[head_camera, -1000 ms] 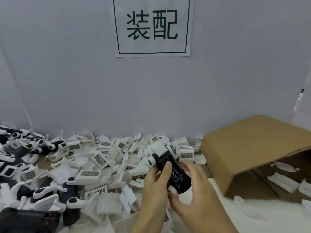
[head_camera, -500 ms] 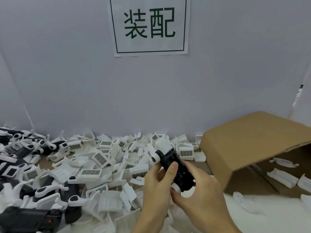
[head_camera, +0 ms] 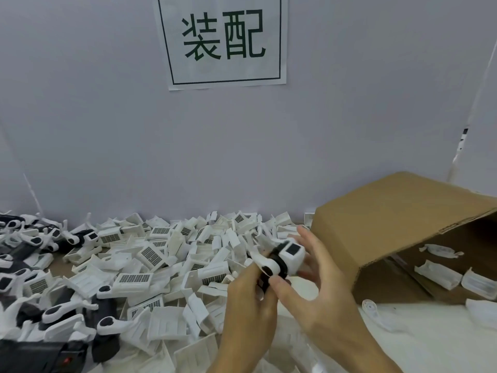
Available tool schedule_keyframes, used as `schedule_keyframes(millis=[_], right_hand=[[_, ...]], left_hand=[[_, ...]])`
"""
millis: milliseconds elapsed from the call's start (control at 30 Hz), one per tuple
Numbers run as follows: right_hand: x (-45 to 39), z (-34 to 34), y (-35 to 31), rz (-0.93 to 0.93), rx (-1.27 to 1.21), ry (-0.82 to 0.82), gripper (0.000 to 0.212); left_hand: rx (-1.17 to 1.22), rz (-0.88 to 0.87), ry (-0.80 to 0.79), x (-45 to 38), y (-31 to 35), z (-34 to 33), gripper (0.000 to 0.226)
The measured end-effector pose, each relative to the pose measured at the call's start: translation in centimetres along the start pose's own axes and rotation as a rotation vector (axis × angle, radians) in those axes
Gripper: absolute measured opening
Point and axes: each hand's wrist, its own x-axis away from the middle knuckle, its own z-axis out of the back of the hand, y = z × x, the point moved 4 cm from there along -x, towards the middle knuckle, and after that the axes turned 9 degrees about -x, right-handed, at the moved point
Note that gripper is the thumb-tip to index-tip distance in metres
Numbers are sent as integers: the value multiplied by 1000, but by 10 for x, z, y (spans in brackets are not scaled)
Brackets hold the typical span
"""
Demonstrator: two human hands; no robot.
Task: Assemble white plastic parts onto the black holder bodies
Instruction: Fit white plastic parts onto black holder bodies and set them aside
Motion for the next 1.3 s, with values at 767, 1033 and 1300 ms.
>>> schedule_keyframes(millis=[767, 1033, 1300], right_hand=[[-3, -3, 6, -170, -11, 23, 94], [-4, -2, 15, -269, 57, 48, 56], [-3, -1, 19, -384, 50, 62, 20]], left_hand=[[-72, 16, 110, 2, 0, 3, 27], [755, 778, 307, -4, -32, 16, 32], [1080, 792, 203, -6, -28, 10, 26]])
